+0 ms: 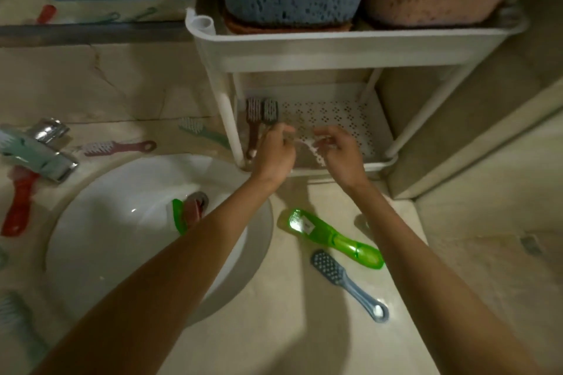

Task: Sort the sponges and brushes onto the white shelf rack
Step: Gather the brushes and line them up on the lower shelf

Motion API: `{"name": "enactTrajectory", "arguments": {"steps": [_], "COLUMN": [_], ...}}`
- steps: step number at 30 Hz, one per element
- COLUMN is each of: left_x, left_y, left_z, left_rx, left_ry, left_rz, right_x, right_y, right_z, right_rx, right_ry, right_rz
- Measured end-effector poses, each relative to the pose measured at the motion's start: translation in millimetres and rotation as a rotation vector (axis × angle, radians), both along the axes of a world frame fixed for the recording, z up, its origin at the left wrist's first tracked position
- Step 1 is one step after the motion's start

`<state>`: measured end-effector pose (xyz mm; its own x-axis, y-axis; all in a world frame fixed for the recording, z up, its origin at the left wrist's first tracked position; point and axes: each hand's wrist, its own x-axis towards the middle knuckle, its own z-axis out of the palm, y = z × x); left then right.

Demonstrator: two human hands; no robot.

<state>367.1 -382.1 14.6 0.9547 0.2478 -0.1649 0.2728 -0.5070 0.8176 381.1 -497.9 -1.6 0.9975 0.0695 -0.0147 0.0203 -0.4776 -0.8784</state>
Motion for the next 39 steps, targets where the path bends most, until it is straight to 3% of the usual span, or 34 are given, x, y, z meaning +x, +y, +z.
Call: {"name": "enactTrajectory", "arguments": {"steps": [3,6,11,13,19,24,33,39], "left_x": [-27.9,-60.3,-108.7,-122.3,-151.5,-158.4,-152.2,-154.2], "left_y": [-10.4,-20.1,-36.4,-45.1,-75.1,-100.4,-115.4,-89.1], "left_z": [-1.4,-9.8,-37.6,-48.8,-61.6,-61.2,-76.8,-80.1], "left_rx": [-0.061,-0.116,-0.032,0.036,-0.046,0.03,0.306,0.488], "left_ry": [-0.023,0.008,0.111,0.186,0.483,0.589,0.507,0.499], "left_rz": [-0.06,-0.072,-0.068,-0.097,-0.033,-0.075,-0.075,-0.214], "right_x": [-42.8,-76.4,-104.3,-108.4,-124.8,-144.2,-170.7,-169.5], "right_y": [-28.9,-60.5,-97.0,-100.4,-102.4,-106.4,-115.0,-102.5], "right_z": [-3.3,-27.5,-61.8,-63.3,-61.9,-66.9,-63.9,-52.3], "right_rx": [-0.045,-0.293,-0.684,-0.754,-0.86,-0.889,-0.807,-0.695], "right_ry": [-0.002,0.088,0.291,0.345,0.381,0.222,0.224,0.253], "right_rz": [-0.136,-0.248,-0.215,-0.183,-0.17,-0.217,-0.299,-0.296]}}
